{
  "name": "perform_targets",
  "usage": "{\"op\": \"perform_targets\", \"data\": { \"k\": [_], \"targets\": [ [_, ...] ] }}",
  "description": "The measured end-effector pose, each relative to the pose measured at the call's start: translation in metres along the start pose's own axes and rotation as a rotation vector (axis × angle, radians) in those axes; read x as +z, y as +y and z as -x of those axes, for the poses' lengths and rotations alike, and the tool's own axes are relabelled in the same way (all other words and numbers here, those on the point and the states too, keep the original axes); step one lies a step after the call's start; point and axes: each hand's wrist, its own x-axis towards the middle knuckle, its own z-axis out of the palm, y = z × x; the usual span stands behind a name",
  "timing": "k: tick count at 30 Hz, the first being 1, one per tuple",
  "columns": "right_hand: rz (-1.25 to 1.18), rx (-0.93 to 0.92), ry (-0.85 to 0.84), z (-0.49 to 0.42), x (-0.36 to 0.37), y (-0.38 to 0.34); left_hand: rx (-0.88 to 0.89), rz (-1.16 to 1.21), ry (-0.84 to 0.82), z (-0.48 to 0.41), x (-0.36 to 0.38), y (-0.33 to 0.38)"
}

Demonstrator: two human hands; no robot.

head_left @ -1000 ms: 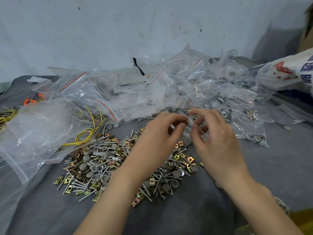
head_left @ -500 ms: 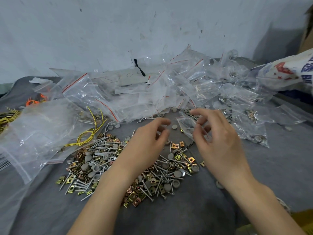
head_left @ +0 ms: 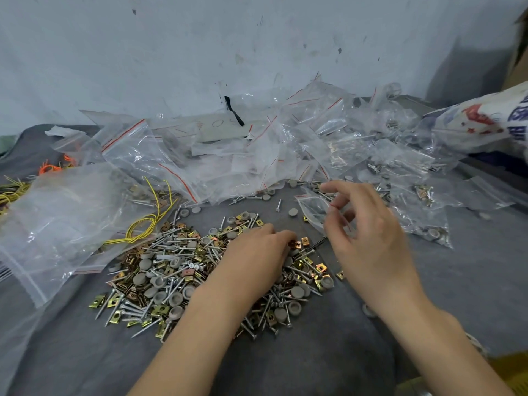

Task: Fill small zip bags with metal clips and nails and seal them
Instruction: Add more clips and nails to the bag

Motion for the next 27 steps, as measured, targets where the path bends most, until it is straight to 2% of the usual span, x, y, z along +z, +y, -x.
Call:
{"op": "perform_targets", "data": {
  "k": [11,16,23,27],
  "targets": [
    [0.013,-0.018,0.023,-0.002,-0.001,0.003,-0.057,0.029,-0.004,-0.007,-0.002,0.003],
    [0.025,-0.022,0.023,-0.001,-0.002,0.003,-0.030,0.046,0.021,-0.004,-0.002,0.005],
    [0.025,-0.011,0.010,-0.001,-0.003,0.001,-0.044,0.212,0.051,0.001,-0.004,-0.002],
    [0.026,-0.014,0.014,-0.001,-0.003,0.001,-0.075,0.345,0.134,-0.001,-0.010,-0.009]
  ]
}}
